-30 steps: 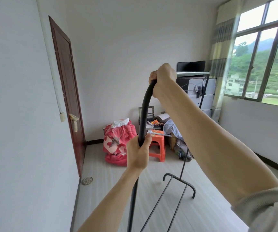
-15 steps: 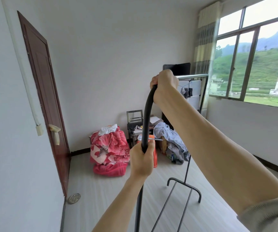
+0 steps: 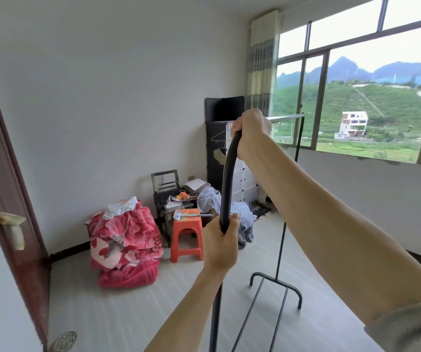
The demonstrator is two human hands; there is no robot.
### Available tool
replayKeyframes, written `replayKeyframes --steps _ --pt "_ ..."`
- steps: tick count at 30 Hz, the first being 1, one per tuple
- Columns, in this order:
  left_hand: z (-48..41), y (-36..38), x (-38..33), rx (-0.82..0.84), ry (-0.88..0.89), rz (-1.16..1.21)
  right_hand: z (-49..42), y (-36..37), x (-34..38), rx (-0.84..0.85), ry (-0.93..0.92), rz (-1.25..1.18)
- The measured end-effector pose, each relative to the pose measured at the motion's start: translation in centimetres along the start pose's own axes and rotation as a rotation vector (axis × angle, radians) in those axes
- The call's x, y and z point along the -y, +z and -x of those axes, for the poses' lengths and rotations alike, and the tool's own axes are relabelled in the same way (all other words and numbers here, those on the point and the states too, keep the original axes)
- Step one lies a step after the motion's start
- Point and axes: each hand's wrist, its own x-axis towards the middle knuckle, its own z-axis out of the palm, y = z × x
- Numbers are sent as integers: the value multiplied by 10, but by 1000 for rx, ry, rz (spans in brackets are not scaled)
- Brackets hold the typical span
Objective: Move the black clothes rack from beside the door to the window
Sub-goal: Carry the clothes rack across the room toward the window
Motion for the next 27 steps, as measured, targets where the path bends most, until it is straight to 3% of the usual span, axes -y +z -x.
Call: replayKeyframes --steps 10,19,23,27 --pt "-62 71 35 6 -63 7 -97 -18 20 0 -39 99" --pt "-115 149 66 67 -71 51 -172 -63 27 244 13 -224" --pt "-137 186 80 142 -90 104 -196 -77 20 224 -60 7" --pt "-150 217 91 264 -71 116 -224 -85 15 20 -301 352"
